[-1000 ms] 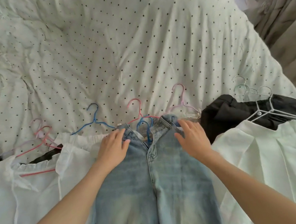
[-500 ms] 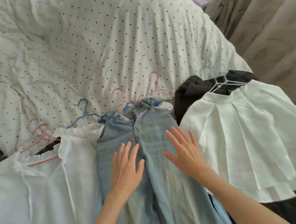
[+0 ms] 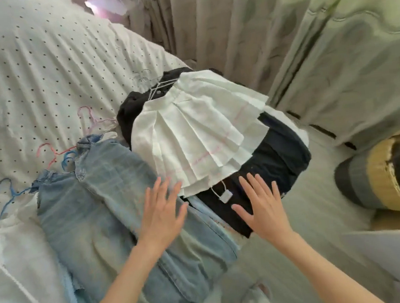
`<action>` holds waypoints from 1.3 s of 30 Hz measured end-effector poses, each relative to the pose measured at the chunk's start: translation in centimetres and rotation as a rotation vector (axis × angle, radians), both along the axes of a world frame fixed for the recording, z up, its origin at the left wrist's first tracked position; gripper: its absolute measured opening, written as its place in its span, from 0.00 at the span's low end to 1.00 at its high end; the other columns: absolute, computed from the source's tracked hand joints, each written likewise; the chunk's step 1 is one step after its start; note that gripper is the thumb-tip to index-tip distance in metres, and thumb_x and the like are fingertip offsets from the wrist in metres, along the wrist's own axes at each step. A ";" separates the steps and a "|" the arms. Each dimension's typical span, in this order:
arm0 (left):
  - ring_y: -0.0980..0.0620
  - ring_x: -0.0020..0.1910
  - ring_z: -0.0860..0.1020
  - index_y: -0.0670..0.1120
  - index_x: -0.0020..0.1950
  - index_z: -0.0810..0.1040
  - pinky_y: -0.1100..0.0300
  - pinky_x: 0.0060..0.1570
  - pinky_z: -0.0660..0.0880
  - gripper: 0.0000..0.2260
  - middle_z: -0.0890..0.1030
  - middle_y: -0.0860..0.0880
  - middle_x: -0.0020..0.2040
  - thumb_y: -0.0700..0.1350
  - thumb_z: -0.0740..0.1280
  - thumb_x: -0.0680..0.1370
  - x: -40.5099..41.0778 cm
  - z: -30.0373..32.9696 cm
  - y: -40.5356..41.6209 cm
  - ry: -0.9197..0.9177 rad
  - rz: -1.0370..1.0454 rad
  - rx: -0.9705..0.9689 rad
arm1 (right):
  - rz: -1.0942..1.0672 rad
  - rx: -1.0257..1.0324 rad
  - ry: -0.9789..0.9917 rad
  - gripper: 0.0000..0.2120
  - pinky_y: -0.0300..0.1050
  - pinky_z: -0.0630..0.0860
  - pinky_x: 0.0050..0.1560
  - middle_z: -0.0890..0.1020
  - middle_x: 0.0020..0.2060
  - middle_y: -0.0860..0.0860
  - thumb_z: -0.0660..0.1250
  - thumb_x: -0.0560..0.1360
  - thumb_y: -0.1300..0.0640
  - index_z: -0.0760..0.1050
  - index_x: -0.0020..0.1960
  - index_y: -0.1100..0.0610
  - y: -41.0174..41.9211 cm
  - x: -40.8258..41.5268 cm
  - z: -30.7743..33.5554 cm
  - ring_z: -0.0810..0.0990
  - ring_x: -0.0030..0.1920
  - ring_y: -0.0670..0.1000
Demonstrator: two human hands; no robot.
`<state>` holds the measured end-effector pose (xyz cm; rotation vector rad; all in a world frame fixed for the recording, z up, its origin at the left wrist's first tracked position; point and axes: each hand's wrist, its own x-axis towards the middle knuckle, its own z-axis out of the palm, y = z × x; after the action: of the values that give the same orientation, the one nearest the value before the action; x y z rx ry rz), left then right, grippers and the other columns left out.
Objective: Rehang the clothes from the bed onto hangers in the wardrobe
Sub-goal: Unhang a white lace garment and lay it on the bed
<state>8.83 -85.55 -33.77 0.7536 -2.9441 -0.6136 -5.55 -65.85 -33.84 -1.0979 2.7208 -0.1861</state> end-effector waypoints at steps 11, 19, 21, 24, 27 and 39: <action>0.43 0.73 0.58 0.45 0.70 0.68 0.47 0.69 0.54 0.28 0.67 0.42 0.71 0.58 0.51 0.75 -14.4 5.0 27.0 0.175 -0.490 0.103 | -0.571 -0.132 0.131 0.32 0.58 0.48 0.70 0.67 0.70 0.55 0.54 0.74 0.37 0.62 0.72 0.54 28.8 -2.4 5.1 0.62 0.72 0.56; 0.41 0.73 0.58 0.46 0.70 0.68 0.47 0.69 0.56 0.23 0.67 0.43 0.70 0.55 0.59 0.78 -22.2 9.0 47.0 0.302 -1.027 0.089 | -1.052 -0.167 0.297 0.38 0.51 0.37 0.72 0.57 0.75 0.52 0.42 0.71 0.33 0.53 0.76 0.51 48.0 0.4 9.9 0.50 0.76 0.51; 0.40 0.72 0.59 0.45 0.68 0.69 0.44 0.68 0.59 0.25 0.69 0.42 0.69 0.57 0.54 0.76 -23.6 9.9 51.6 0.306 -1.160 0.090 | -1.176 -0.171 0.353 0.37 0.52 0.39 0.72 0.60 0.74 0.53 0.45 0.72 0.34 0.56 0.75 0.52 51.6 1.7 10.9 0.53 0.75 0.52; 0.39 0.73 0.59 0.45 0.68 0.69 0.45 0.69 0.55 0.25 0.68 0.42 0.70 0.57 0.53 0.77 -24.5 11.5 58.6 0.332 -1.336 0.099 | -1.330 -0.133 0.404 0.36 0.54 0.42 0.73 0.63 0.73 0.54 0.46 0.72 0.35 0.57 0.75 0.53 56.0 4.0 12.2 0.56 0.75 0.54; 0.38 0.72 0.60 0.45 0.68 0.70 0.47 0.68 0.55 0.25 0.68 0.42 0.70 0.58 0.51 0.77 -24.7 12.5 65.1 0.351 -1.501 0.131 | -1.468 -0.061 0.453 0.34 0.59 0.49 0.72 0.65 0.71 0.56 0.48 0.74 0.37 0.59 0.74 0.55 59.9 5.8 13.0 0.59 0.73 0.56; 0.34 0.67 0.67 0.42 0.64 0.74 0.40 0.60 0.67 0.23 0.74 0.39 0.63 0.54 0.53 0.76 -24.5 16.9 84.9 0.384 -2.063 0.239 | -1.947 0.154 0.645 0.28 0.63 0.60 0.65 0.73 0.66 0.59 0.51 0.75 0.45 0.68 0.69 0.58 70.9 10.3 16.9 0.68 0.68 0.61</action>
<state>-15.70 -0.61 -16.87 -2.2982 -2.0886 -0.7917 4.73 5.10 -16.94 2.0043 2.9750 0.1646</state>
